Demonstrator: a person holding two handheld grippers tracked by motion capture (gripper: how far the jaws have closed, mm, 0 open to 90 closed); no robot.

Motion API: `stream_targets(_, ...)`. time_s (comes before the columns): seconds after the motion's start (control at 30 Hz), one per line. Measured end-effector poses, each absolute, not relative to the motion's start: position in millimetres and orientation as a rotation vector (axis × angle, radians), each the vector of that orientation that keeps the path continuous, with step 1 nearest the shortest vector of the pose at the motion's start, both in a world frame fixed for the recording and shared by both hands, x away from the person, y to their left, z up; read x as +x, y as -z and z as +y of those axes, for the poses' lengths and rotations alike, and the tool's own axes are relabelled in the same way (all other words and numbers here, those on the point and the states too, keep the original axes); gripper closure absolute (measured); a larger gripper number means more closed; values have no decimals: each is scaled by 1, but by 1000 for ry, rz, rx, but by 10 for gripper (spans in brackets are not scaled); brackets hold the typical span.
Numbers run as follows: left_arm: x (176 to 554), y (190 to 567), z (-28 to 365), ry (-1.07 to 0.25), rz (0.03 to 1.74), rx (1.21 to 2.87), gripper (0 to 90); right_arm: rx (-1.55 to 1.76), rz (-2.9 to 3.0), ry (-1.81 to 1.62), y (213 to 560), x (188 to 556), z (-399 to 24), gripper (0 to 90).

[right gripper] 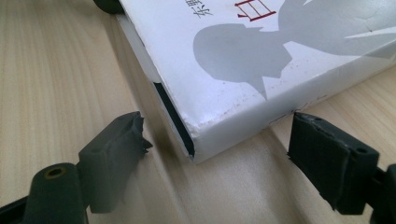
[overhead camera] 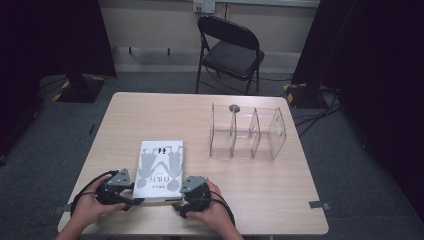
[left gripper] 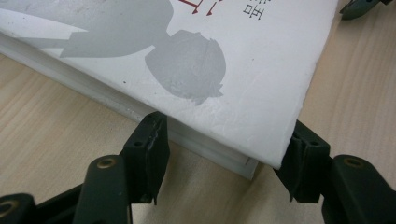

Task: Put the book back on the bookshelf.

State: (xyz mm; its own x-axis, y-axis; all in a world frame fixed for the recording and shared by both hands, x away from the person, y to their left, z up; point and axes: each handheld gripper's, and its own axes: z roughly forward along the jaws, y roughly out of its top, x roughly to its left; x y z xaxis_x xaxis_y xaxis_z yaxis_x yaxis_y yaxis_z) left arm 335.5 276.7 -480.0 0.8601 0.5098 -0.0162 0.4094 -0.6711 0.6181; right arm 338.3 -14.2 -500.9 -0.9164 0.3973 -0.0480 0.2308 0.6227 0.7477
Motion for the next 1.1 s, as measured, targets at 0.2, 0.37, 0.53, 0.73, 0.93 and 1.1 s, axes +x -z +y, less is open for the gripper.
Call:
stream_targets(0.2,333,477,273,-223,698,2384,423,528,2633,-1168,501,339,-14,165)
stream_targets(0.37,333,474,273,-229,702,2356,435,546,2626,-1158,501,339,-14,149)
stream_targets(0.53,335,471,272,-220,716,2325,444,562,2605,-1151,501,338,-13,148)
stream_targets(0.73,335,469,273,-226,717,2307,468,613,2585,-1142,501,340,-11,132)
stream_targets(0.93,336,467,273,-216,725,2294,469,610,2565,-1133,501,340,-9,133)
stream_targets(1.1,337,466,273,-213,724,2298,469,613,2525,-1128,497,338,-6,132)
